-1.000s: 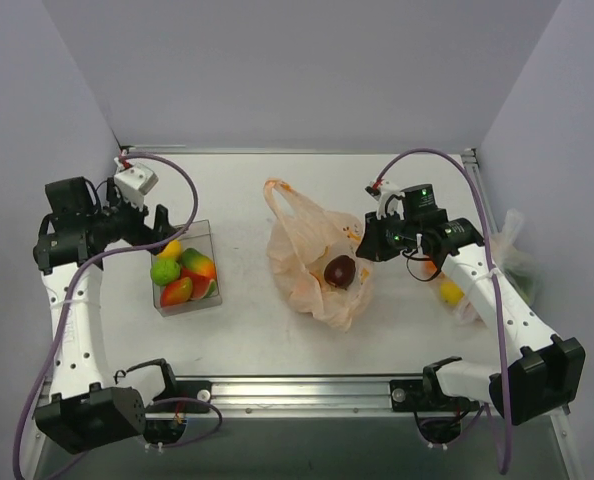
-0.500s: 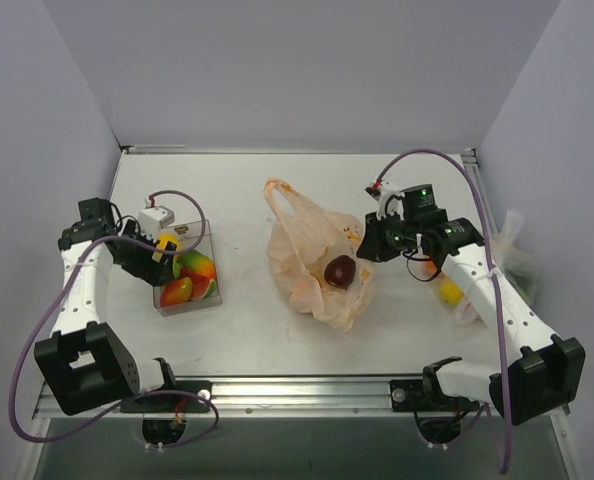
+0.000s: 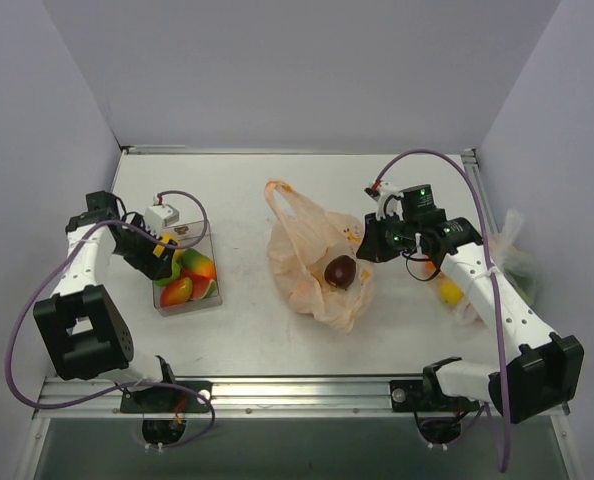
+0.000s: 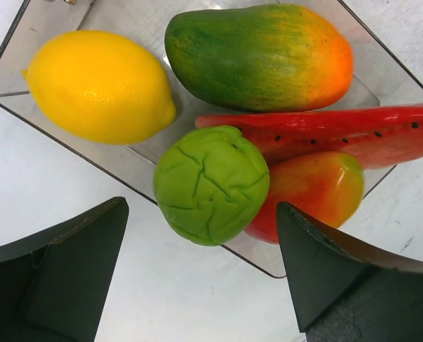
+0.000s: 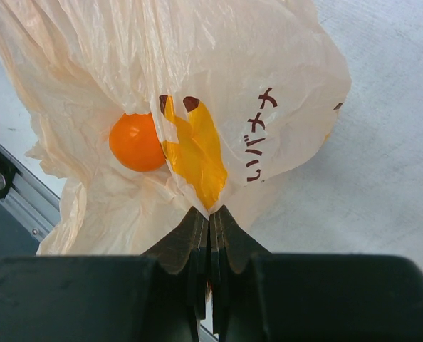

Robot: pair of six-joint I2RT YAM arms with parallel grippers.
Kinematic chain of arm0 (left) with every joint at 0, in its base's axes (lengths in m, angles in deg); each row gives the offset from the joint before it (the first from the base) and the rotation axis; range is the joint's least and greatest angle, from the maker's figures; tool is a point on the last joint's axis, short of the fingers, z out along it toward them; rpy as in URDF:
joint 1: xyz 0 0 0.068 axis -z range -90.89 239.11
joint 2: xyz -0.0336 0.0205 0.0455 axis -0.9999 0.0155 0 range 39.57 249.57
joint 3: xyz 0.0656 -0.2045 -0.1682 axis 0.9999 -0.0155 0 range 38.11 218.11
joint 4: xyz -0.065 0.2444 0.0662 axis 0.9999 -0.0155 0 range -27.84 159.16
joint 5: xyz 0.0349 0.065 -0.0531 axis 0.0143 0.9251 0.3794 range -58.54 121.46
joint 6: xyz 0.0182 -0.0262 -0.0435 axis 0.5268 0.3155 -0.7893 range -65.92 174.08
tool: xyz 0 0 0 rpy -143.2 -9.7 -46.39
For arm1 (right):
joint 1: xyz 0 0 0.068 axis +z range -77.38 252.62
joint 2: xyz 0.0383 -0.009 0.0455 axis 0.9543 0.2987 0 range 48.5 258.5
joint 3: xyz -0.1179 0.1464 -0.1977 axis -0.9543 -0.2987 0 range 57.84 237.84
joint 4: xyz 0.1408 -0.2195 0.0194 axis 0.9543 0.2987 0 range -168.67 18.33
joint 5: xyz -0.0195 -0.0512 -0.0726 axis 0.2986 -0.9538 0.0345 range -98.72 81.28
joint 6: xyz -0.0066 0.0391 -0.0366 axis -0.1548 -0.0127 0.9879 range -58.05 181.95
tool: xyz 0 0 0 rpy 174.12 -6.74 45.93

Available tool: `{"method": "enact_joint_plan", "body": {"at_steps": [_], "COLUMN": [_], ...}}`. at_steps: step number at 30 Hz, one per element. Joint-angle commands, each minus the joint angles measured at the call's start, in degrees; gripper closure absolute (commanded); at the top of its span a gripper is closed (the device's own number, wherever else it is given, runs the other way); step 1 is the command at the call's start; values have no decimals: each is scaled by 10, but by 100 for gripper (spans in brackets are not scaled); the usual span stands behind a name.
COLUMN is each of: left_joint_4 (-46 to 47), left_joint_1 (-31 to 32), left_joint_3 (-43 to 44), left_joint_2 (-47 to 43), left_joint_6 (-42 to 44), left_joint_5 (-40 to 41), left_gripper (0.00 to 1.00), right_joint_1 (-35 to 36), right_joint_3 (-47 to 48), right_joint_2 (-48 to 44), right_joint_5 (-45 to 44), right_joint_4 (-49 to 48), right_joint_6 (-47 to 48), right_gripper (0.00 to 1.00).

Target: Place the fake fruits into the plastic bag and tie a complex knot

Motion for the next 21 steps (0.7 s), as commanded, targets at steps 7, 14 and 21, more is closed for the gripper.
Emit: {"method": "enact_joint_plan", "body": {"at_steps": [7, 14, 21], "left_joint_4": [23, 24, 24], "left_joint_1": [12, 16, 17], "left_joint_3": [22, 13, 21], "left_joint_2": [31, 64, 72], "left_joint_6": [66, 72, 74], "left_joint_5": [-24, -18, -26], "left_gripper": [7, 8, 19], "right_joint_1": [3, 3, 2], "right_joint_3": [14, 16, 21], "right_joint_2": [5, 10, 15], "right_joint_5": [7, 7, 5], "right_joint_4": [10, 10, 11], "right_joint_6": [7, 8, 9], "right_gripper": [100, 100, 100]}}
